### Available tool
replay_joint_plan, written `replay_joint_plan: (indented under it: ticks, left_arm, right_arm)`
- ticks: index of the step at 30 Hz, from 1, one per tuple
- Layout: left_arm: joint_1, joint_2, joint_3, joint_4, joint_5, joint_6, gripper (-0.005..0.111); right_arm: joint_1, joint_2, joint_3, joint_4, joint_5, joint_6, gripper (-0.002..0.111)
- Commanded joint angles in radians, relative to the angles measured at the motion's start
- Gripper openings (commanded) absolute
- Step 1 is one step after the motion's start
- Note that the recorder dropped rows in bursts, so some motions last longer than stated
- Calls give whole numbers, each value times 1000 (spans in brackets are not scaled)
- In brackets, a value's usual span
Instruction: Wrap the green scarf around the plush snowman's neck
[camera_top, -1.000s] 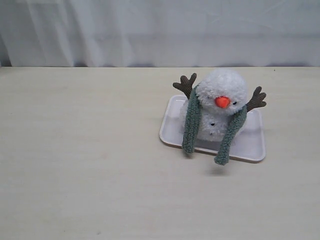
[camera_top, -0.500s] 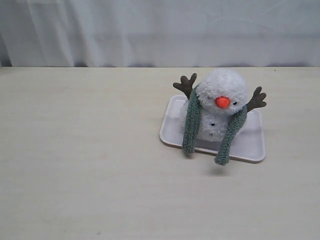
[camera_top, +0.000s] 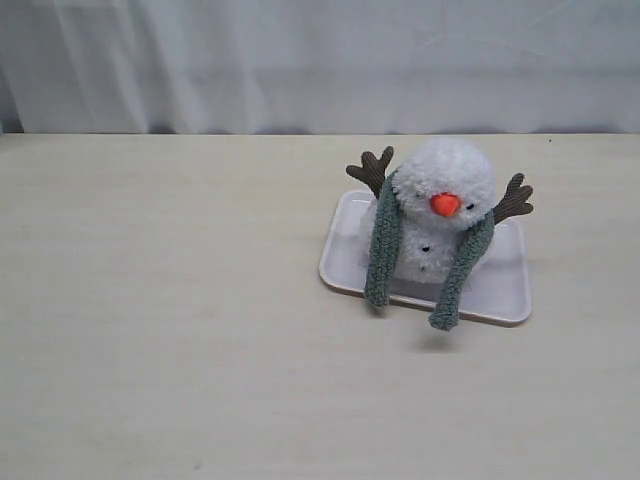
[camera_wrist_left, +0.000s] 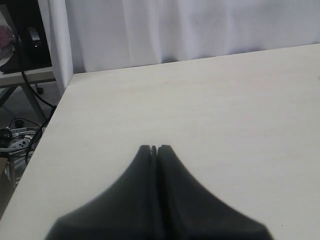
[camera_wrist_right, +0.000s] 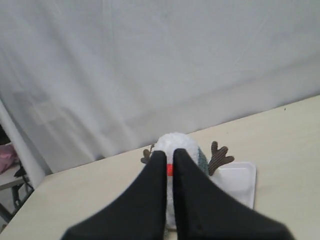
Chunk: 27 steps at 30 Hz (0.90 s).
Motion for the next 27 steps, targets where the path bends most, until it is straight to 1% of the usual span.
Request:
replay_joint_plan:
  ticks: [1,7,10,14,17,21,24,27]
  left_arm:
    - [-10,-2,2,0,-11,-2,0]
    - [-10,-2,2,0,-11,-2,0]
    - [-10,-2,2,0,-11,-2,0]
    - [-10,-2,2,0,-11,-2,0]
    - [-10,-2,2,0,-11,-2,0]
    - [-10,-2,2,0,-11,-2,0]
    - [-10,-2,2,0,-11,-2,0]
    - [-10,-2,2,0,-11,-2,0]
  right_arm:
    - [-60,-4,12,58,-107,-127,4]
    - [-110,-4,124,148,-406,-328,4]
    - [-140,-4,210,148,-542,-350,4]
    - [-185,-4,345,142,-672,-350,4]
    - [-209,-4,443,130,-702,-350,4]
    - [-214,-4,552,70,-704,-350,4]
    - [-214,-4,602,27,-704,-353,4]
    - [-214,-4,635,27,-704,-371,4]
